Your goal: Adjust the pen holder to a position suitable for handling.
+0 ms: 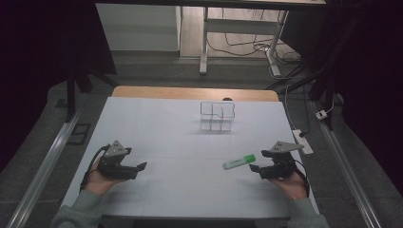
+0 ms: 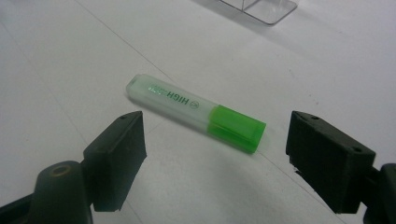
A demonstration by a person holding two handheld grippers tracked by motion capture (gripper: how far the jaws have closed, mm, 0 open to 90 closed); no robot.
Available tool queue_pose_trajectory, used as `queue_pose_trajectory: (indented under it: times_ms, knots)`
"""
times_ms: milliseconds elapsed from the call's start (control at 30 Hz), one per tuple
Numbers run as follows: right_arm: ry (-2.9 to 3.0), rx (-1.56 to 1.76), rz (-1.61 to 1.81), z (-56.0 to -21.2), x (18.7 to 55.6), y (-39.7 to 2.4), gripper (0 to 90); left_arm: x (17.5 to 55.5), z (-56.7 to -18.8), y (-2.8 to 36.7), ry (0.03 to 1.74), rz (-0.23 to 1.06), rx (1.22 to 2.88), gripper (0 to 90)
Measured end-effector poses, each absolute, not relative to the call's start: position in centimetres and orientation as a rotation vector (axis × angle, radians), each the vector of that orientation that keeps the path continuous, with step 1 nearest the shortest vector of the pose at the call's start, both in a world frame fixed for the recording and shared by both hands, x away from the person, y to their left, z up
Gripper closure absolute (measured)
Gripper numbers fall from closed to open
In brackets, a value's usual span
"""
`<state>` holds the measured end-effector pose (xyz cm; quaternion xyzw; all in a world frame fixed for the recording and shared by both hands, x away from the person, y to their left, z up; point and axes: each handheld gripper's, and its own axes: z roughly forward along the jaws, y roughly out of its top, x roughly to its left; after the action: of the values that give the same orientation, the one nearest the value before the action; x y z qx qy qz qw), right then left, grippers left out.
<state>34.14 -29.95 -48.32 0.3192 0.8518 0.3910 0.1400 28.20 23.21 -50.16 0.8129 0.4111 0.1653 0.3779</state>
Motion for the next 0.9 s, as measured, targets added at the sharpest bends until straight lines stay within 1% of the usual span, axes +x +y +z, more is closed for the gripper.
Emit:
queue_pose_trajectory:
  times_ms: [567,900]
  knots:
    - [2.477,0.867,1.098,-47.4,34.6,-29.7,19.1,28.3,-50.2,23.0,1.039,0.423,2.095,15.8]
    - [2.489,0.826,1.078,-46.3,35.9,-28.5,19.2,28.5,-50.4,23.0,1.026,0.414,2.106,16.2]
